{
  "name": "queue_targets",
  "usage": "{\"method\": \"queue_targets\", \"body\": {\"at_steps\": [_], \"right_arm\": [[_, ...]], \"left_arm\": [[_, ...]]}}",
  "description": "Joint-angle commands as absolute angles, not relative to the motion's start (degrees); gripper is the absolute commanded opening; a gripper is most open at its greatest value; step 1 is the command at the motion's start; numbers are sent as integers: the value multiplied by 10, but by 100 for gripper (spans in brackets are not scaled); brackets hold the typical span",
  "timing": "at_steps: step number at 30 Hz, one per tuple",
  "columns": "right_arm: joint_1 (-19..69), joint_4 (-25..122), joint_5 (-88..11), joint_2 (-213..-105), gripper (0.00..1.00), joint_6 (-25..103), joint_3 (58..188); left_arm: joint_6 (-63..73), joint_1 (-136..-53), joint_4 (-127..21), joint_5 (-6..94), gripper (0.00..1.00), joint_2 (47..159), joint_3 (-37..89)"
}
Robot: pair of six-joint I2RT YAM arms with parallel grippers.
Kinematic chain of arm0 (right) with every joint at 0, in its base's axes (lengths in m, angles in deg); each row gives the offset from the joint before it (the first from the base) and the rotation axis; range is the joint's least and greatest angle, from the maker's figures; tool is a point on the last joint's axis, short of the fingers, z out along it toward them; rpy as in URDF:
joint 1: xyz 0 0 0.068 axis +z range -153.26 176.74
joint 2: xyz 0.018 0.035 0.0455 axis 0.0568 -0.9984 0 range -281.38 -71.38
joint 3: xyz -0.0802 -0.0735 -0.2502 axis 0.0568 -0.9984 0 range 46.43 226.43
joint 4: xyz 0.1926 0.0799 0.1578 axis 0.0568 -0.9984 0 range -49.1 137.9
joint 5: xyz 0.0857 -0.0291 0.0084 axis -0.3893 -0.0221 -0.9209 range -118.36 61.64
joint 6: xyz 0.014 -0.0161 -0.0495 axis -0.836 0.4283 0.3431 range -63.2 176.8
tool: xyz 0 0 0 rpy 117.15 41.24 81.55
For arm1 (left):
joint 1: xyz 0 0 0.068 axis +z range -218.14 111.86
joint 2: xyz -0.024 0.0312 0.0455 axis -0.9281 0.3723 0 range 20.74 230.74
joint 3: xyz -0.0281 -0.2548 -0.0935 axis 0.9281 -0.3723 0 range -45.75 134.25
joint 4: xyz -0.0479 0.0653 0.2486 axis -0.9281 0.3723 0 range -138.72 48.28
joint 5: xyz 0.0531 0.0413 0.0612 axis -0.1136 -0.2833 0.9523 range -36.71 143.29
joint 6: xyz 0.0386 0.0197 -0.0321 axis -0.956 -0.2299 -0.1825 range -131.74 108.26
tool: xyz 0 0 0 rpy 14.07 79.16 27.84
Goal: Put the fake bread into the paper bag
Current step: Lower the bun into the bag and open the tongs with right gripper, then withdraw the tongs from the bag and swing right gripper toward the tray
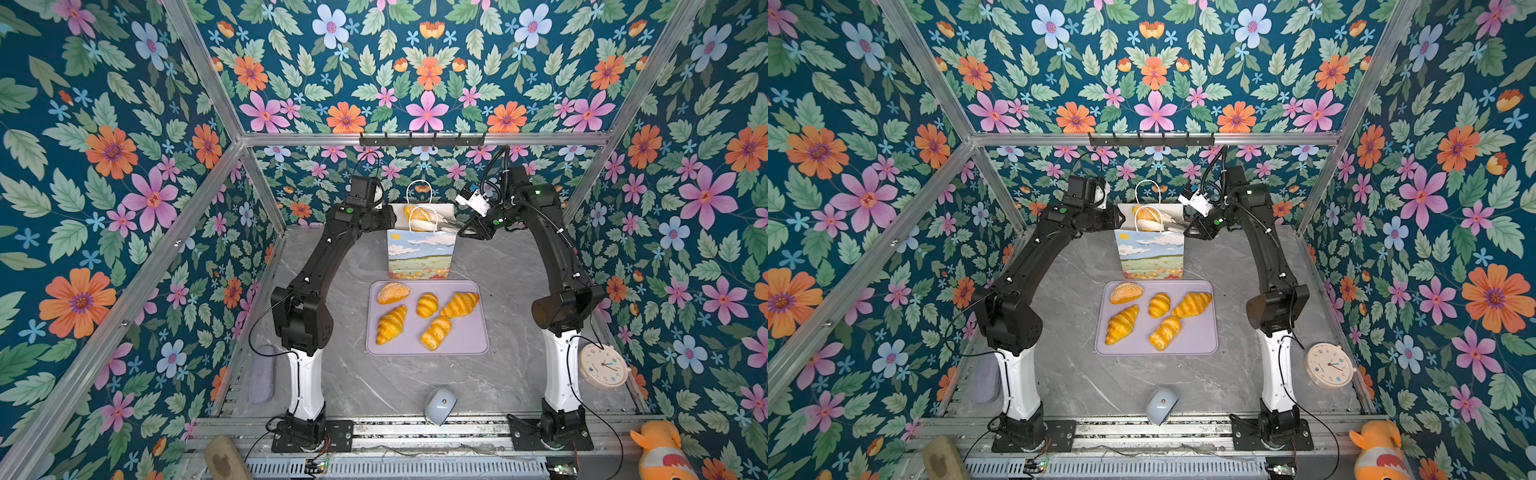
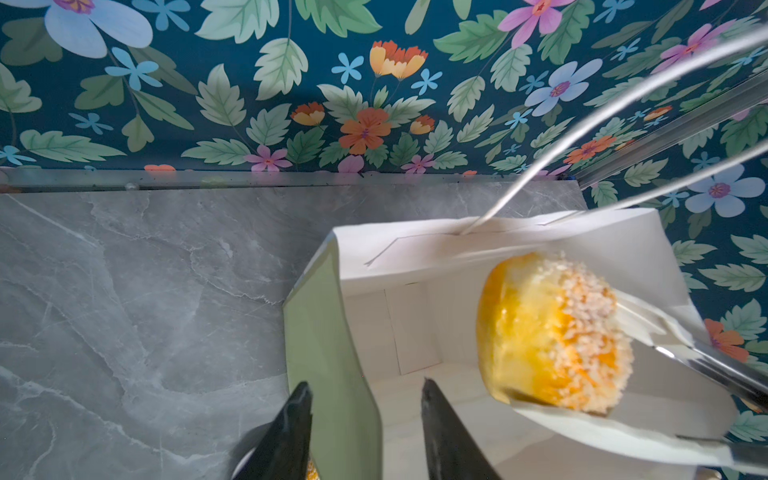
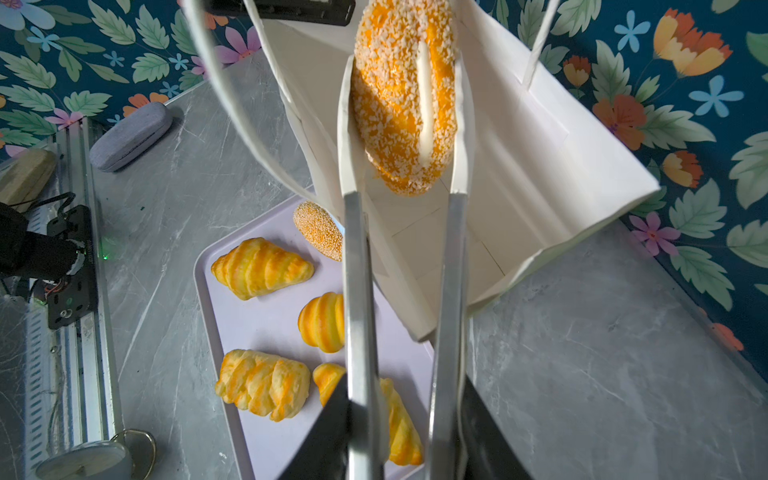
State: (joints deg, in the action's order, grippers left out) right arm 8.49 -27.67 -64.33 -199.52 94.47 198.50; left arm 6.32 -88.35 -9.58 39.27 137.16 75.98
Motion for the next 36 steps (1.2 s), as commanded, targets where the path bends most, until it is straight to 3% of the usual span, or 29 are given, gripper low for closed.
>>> {"method": "queue_targets", "body": {"at_steps": [1,22,36], "right_arm": [[86,-277,-646,-1985,40,948,1986],[86,-276,-643,-1946,48,918,1985],[86,-267,-649,-1816,47,834,1906]], "left_arm": [[61,-884,-95,389,45,1368,758],[63,-884,-102,388,45,1345,734],[50,-883,-101,409,46,1321,726]]}}
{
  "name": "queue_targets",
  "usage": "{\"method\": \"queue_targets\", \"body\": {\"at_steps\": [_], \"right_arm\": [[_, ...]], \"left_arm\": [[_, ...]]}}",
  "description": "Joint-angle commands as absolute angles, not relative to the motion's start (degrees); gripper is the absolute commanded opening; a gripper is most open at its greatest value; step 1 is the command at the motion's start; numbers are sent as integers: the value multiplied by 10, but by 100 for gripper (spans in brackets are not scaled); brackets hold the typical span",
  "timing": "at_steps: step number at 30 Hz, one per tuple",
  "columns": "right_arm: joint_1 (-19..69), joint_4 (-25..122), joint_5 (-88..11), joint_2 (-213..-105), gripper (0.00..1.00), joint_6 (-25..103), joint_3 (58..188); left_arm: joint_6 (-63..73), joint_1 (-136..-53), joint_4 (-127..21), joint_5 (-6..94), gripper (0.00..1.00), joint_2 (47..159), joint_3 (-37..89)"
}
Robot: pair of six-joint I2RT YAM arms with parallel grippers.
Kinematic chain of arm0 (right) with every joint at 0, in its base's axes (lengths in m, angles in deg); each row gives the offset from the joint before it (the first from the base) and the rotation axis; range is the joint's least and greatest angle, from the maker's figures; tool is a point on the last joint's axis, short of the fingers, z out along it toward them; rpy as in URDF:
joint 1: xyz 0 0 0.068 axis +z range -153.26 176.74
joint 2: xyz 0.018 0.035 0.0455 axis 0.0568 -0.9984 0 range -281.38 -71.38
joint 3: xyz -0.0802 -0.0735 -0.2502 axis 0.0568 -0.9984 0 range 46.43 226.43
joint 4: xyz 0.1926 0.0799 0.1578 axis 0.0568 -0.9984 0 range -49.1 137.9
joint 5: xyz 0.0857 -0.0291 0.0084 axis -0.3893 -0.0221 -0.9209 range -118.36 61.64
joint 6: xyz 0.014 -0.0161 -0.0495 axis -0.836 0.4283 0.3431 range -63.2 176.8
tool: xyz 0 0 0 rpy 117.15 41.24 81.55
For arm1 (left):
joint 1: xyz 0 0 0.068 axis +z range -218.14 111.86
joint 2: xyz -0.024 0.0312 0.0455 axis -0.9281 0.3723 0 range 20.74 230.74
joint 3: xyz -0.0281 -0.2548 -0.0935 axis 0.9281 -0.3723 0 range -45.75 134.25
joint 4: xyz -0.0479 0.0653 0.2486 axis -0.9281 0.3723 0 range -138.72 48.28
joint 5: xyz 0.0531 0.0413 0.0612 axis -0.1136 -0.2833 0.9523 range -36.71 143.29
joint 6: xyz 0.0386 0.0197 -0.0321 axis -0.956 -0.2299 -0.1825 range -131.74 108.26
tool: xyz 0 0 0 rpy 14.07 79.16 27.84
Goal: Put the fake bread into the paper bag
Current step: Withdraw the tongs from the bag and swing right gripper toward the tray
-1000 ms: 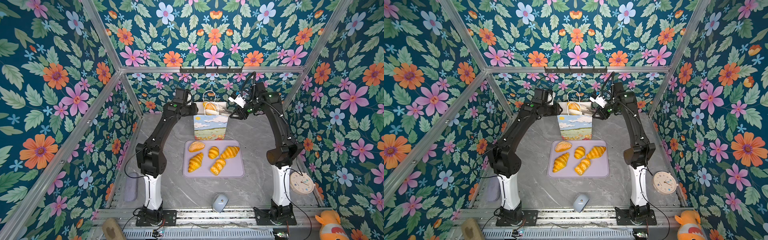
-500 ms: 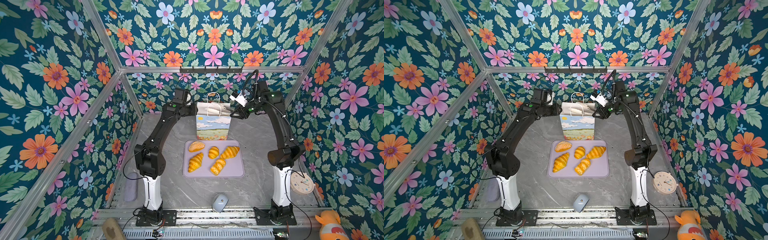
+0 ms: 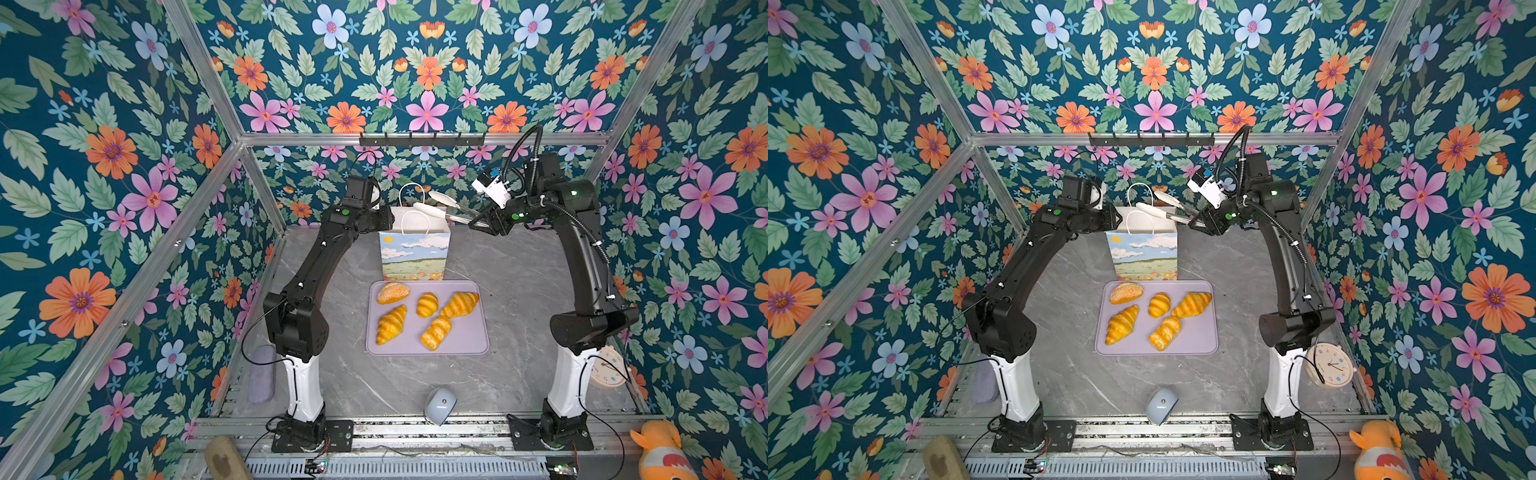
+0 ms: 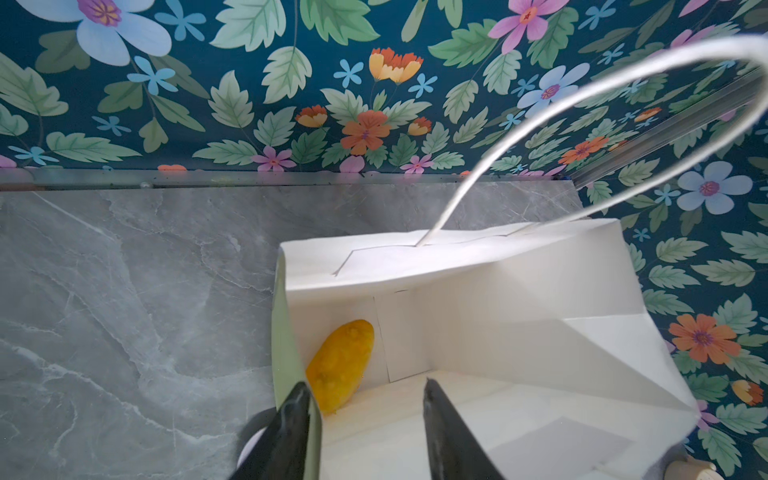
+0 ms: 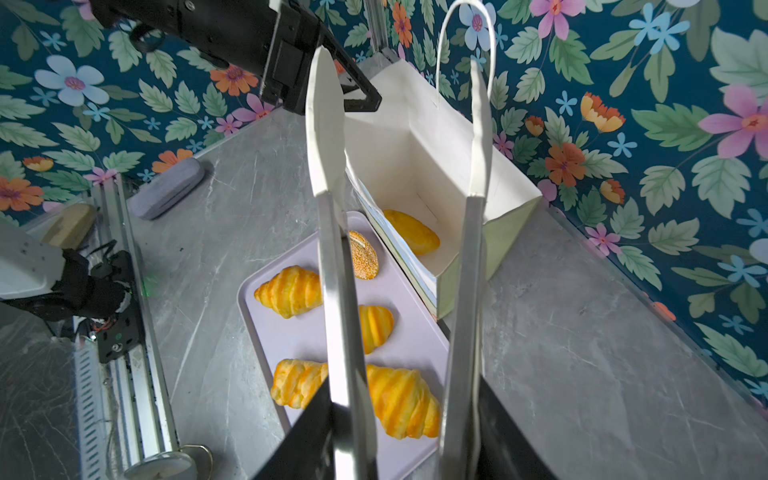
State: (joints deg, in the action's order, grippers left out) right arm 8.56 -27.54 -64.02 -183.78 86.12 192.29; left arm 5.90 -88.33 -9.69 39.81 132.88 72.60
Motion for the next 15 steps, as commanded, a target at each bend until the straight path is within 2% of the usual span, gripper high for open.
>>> {"method": "queue_targets", "body": {"at_steps": [1,15], "right_arm": [[86,-267,-647,-1802,47,827,1891],[88,-180,-601,-1549,43,644,1589]], "left_arm": [[49,-883,-101,412,47,1319,726],[41,-882,-147,460,48,1208,614]]}}
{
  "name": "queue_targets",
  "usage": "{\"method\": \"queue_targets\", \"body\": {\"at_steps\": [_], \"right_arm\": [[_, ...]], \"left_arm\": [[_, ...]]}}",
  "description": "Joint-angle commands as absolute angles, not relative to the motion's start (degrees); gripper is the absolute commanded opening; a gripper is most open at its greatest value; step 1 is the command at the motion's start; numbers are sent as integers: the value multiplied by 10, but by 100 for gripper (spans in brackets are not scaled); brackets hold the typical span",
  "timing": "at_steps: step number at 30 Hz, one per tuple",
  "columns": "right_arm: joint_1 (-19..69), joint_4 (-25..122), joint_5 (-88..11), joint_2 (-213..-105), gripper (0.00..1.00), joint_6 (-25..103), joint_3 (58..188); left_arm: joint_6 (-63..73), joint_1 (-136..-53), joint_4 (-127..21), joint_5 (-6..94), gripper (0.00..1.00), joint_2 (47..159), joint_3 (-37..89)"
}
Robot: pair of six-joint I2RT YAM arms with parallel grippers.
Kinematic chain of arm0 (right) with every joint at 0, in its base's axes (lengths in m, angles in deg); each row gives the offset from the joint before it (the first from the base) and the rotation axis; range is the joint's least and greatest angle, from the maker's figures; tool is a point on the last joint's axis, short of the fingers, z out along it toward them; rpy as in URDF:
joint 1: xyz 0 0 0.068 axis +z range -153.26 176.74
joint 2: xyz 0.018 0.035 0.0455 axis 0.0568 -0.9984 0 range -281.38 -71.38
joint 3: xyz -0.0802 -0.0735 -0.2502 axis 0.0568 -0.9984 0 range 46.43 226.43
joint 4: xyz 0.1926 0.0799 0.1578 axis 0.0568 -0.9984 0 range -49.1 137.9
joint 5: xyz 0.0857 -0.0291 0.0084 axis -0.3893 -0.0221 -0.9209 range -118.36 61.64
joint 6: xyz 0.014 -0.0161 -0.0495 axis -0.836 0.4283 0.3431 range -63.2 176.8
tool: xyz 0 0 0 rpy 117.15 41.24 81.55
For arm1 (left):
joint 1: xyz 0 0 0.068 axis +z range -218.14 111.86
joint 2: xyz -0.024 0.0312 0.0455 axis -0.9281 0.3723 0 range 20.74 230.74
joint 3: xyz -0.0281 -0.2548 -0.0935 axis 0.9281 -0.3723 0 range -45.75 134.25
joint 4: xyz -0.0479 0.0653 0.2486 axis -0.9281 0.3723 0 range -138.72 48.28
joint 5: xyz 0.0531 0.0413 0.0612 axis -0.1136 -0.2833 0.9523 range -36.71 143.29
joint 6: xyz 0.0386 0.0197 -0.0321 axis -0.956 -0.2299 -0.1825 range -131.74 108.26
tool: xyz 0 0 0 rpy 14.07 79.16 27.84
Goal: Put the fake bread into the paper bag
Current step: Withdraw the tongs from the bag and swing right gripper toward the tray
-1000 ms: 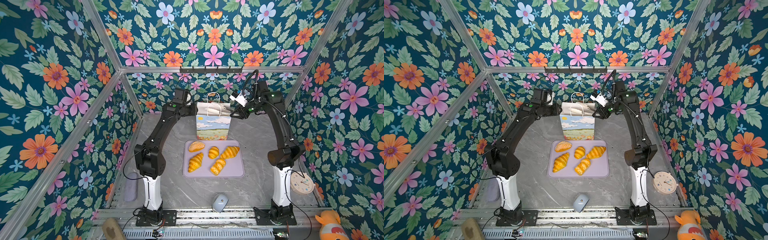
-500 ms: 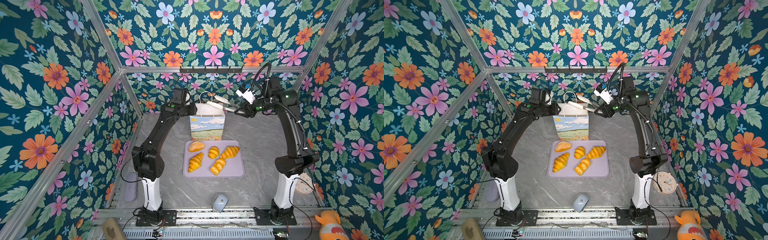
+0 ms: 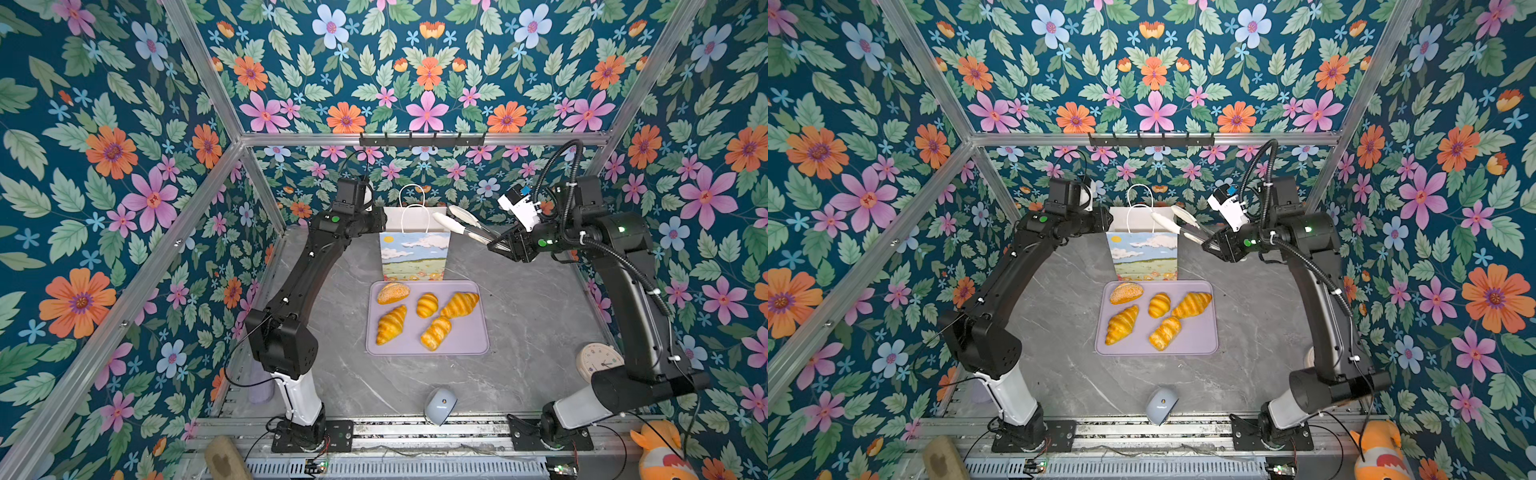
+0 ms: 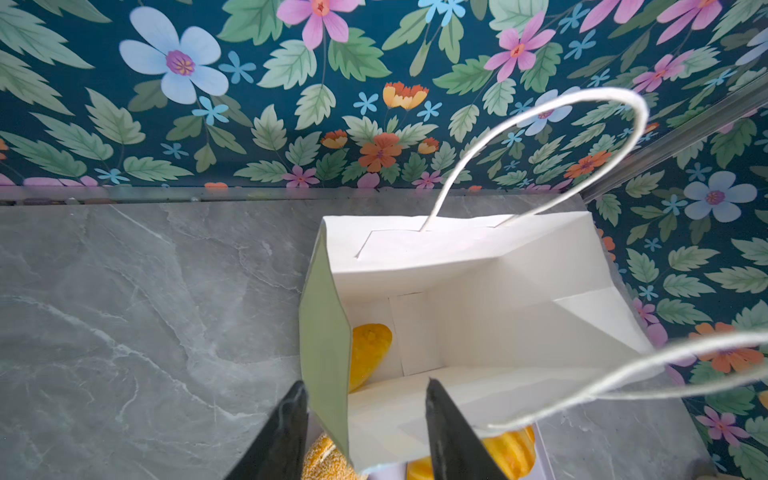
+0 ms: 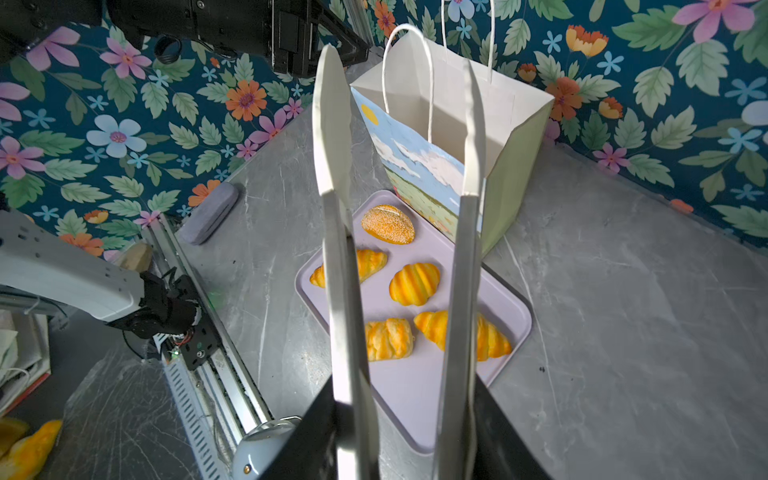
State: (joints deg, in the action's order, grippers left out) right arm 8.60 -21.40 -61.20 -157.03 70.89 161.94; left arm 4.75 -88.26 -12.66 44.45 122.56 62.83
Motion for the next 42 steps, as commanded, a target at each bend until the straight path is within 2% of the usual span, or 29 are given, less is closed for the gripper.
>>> {"method": "queue_targets", "body": {"at_steps": [1,11,16,24,42], "right_arm": [[91,-177,-593,-1533,43,625,1567],[146,-194,-488,-1407,41,474,1407],[175,-250,-429,-1384,41,425,1357],[179,-224,-430,-1352,41,365,1234],[238,-206,-365,-1410,46,236,1202]], "left_arm": [[39,-882,-151,463,48,1197,603],[35,-882,-185,486,49,1109,473],[32,-882,-192,496,49,1086,422],[33,-882,-200,500,49,1074,377],[34,-882,-222,485,49,1073,349]]}}
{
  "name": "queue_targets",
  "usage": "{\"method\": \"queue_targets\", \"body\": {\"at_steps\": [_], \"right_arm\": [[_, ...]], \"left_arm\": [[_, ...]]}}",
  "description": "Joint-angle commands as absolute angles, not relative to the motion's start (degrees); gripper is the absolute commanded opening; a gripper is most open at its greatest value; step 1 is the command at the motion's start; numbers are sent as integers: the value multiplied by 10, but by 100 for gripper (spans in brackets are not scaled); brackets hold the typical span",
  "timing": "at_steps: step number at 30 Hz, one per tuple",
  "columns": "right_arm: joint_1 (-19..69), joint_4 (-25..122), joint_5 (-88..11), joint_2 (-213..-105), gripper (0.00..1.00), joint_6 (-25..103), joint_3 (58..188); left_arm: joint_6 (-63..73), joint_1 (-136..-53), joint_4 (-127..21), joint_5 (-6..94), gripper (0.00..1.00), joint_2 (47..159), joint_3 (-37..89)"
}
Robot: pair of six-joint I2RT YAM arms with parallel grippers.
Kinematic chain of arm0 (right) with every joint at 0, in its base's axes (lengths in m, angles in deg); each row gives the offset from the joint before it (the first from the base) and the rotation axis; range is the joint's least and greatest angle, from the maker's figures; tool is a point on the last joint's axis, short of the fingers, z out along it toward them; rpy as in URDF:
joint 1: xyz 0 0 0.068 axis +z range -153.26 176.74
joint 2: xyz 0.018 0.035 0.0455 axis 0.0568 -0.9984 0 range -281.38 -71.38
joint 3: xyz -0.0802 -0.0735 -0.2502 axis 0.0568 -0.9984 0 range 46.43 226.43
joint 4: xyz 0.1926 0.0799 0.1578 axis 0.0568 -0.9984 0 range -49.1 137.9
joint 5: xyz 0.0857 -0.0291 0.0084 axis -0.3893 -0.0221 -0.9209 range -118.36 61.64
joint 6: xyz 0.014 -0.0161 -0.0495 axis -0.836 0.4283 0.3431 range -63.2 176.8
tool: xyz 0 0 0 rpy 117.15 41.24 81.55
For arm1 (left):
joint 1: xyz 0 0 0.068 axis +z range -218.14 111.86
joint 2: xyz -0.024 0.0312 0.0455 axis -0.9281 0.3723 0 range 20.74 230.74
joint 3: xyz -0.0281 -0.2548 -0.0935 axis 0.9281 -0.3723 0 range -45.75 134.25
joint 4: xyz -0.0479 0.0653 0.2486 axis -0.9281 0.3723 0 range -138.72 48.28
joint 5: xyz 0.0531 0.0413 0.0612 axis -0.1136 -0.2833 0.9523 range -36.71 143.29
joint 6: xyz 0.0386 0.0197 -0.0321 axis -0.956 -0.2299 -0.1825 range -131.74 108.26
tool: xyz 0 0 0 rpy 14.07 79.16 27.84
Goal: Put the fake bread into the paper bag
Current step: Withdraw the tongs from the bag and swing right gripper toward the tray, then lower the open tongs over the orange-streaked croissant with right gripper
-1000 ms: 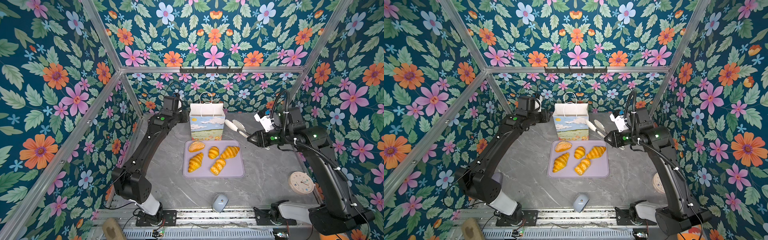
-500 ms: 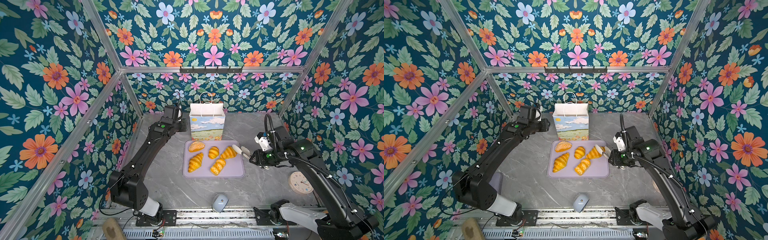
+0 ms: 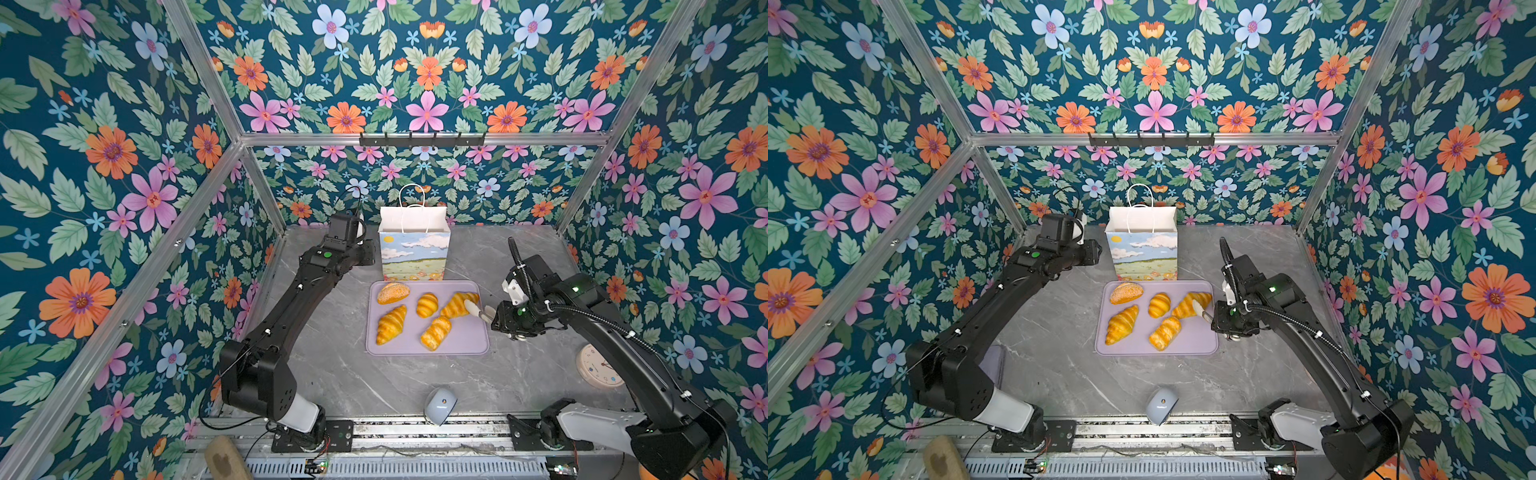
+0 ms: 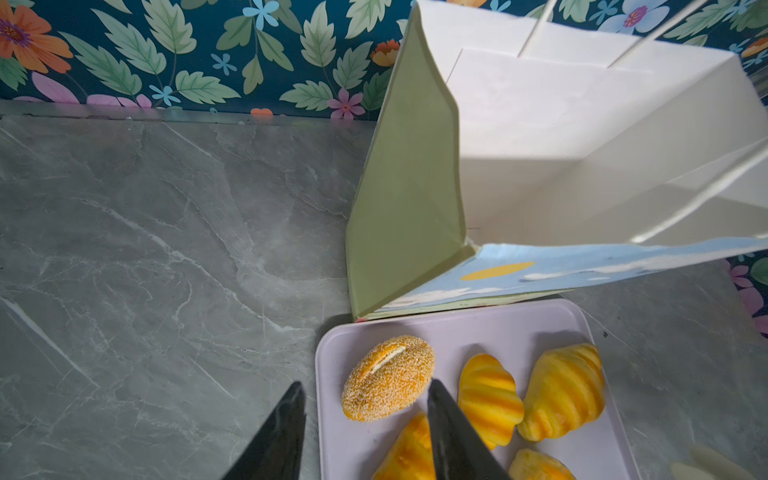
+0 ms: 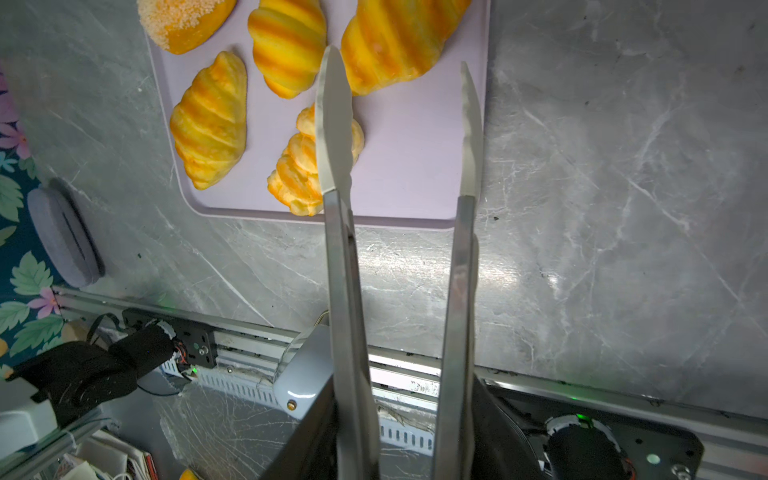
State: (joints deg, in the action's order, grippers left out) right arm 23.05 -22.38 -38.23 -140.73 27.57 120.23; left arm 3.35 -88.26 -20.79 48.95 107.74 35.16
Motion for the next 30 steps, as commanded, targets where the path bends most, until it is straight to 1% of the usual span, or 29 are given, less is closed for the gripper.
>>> {"method": "queue_targets", "body": {"at_steps": [1,12,23,30], "right_arm": [[242,-196,-364,-1411,46,227,1198],[248,-140,-356,-1437,47,192,1175],[249,-97,-387,-1459,49,178,1151],[254,-97,-395,-1464,49,175,1155]], "left_arm": [[34,-882,-222,483,49,1073,348],[34,-882,-232,473,49,1072,336],[37,-882,-238,465,49,1073,323],[40,-882,-239,464,49,1071,318]]}}
